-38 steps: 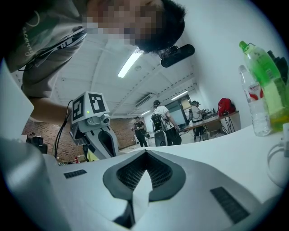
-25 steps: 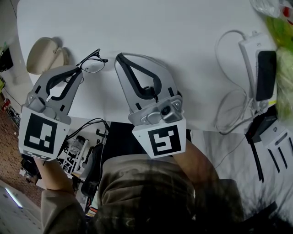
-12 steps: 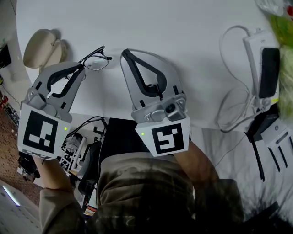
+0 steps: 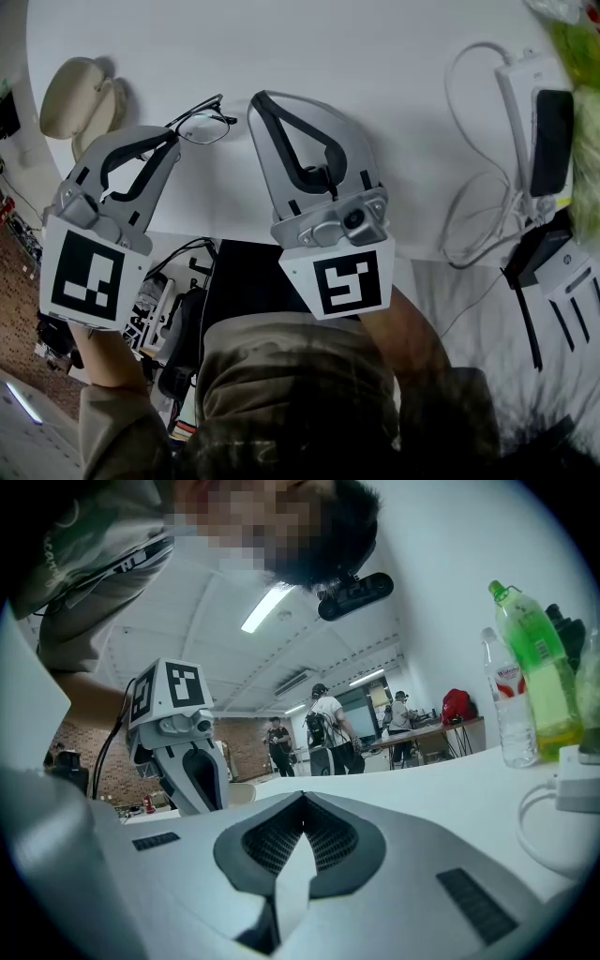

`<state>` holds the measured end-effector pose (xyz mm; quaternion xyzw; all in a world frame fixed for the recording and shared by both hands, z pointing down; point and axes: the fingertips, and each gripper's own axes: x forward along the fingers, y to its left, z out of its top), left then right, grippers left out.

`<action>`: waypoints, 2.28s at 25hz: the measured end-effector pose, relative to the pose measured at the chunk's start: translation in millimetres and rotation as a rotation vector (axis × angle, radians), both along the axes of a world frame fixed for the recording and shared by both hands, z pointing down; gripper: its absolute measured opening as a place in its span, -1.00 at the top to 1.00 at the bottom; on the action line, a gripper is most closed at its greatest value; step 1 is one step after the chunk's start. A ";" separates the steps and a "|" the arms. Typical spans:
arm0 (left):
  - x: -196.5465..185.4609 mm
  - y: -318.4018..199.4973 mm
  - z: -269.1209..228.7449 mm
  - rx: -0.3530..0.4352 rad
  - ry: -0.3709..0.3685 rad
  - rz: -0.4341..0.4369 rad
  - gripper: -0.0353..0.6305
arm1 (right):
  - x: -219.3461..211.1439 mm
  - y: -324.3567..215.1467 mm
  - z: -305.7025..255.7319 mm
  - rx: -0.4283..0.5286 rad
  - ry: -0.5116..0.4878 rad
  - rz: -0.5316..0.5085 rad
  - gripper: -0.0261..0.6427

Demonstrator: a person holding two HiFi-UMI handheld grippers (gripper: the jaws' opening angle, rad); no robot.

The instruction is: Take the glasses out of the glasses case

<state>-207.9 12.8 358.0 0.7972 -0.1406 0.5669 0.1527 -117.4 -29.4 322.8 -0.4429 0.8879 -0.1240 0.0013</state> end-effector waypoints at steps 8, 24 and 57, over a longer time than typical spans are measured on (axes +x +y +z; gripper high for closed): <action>18.2 8.5 4.5 0.004 0.000 0.030 0.84 | 11.9 4.6 5.3 0.004 -0.009 -0.001 0.89; 17.4 20.6 -6.9 0.033 0.010 0.011 0.84 | 15.4 3.2 -1.4 0.032 0.002 -0.005 0.89; 68.7 -2.5 -12.5 0.064 0.043 0.113 0.84 | 56.2 -19.4 -7.7 0.037 0.042 0.080 0.89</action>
